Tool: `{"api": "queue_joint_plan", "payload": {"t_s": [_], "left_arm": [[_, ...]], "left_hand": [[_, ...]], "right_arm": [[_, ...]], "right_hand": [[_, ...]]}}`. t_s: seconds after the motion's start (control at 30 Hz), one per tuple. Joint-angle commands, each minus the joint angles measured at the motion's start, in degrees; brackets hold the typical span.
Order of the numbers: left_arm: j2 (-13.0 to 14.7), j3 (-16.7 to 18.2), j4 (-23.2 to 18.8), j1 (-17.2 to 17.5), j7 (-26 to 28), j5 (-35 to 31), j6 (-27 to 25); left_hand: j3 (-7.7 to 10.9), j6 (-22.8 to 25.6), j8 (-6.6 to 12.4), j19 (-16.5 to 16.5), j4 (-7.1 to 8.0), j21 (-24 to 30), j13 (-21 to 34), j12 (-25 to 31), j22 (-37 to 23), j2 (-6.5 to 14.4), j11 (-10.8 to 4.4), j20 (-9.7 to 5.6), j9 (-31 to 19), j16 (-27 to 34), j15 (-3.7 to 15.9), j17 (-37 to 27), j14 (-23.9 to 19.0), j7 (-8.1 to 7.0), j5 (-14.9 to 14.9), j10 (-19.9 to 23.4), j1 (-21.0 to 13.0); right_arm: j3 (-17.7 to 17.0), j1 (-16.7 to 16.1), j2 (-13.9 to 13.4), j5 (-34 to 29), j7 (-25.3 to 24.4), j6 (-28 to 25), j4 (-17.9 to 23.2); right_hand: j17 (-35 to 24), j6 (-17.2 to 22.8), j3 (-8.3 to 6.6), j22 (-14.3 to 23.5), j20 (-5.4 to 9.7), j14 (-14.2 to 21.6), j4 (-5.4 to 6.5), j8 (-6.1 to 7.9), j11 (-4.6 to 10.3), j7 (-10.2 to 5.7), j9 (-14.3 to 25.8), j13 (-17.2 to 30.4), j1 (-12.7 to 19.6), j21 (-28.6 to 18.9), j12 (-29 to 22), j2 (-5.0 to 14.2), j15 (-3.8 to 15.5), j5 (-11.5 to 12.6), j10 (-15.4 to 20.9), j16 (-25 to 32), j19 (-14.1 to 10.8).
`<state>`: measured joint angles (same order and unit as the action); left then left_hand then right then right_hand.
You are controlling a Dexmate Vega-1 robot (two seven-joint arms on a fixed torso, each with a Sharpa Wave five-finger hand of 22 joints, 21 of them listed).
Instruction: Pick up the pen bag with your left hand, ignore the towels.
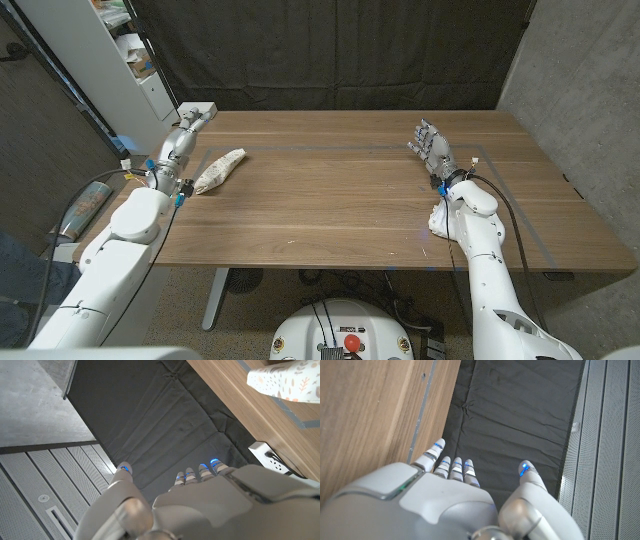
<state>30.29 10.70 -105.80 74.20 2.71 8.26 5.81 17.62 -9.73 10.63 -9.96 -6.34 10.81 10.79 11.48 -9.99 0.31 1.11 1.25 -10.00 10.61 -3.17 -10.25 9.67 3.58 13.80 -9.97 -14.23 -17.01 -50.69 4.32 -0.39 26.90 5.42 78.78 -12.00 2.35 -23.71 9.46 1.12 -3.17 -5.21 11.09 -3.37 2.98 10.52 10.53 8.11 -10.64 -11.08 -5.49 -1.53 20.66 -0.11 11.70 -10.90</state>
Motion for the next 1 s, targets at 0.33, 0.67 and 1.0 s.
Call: {"api": "queue_joint_plan", "payload": {"t_s": [0.33, 0.67, 1.0], "left_arm": [[1.4, 1.0, -2.7, 1.0, 2.2, -9.5, -4.2], [1.7, 3.4, -4.4, 2.9, 2.1, -12.0, -5.7], [0.5, 5.7, -4.4, 3.8, 1.9, -12.4, -5.8]], "left_hand": [[0.49, -2.3, 0.20, -4.6, -0.54, 0.2, 0.2, 0.3, -0.3, 0.2, -0.56, 0.56, -0.2, 0.1, 0.49, -0.2, 4.4, -0.65, 0.4, -2.5, -1.0], [0.57, -2.3, 0.18, -4.9, -0.68, 0.1, 0.2, 0.3, -0.3, 0.4, -0.59, 0.69, -0.2, 0.0, 0.56, -0.2, 4.5, -0.73, 0.4, -2.7, -1.3], [0.67, -2.5, 0.13, -5.0, -0.86, 0.1, 0.2, 0.3, -0.3, 0.5, -0.62, 0.82, -0.2, 0.0, 0.52, -0.2, 4.6, -0.81, 0.4, -2.8, -1.6]], "right_arm": [[-0.2, -0.8, 0.3, 0.2, -0.8, 0.1, 0.9], [0.1, -0.7, 0.3, 0.1, -1.1, 0.0, 1.1], [0.4, -1.1, 0.4, -0.2, -1.6, -0.5, 2.2]], "right_hand": [[-0.1, 0.2, 0.17, 0.3, -0.25, 0.4, -0.07, 0.15, -0.14, 0.23, 0.3, 0.2, -0.1, -0.3, -0.1, 0.34, -0.09, 0.7, 0.2, 0.3, -0.3], [-0.1, 0.2, 0.24, 0.3, -0.26, 0.5, -0.08, 0.14, -0.15, 0.27, 0.3, 0.2, -0.1, -0.3, -0.1, 0.36, -0.09, 0.8, 0.2, 0.3, -0.3], [-0.1, 0.3, 0.31, 0.3, -0.31, 0.5, -0.10, 0.18, -0.20, 0.25, 0.3, 0.2, -0.1, -0.3, -0.1, 0.38, -0.15, 0.9, 0.2, 0.3, -0.3]]}}
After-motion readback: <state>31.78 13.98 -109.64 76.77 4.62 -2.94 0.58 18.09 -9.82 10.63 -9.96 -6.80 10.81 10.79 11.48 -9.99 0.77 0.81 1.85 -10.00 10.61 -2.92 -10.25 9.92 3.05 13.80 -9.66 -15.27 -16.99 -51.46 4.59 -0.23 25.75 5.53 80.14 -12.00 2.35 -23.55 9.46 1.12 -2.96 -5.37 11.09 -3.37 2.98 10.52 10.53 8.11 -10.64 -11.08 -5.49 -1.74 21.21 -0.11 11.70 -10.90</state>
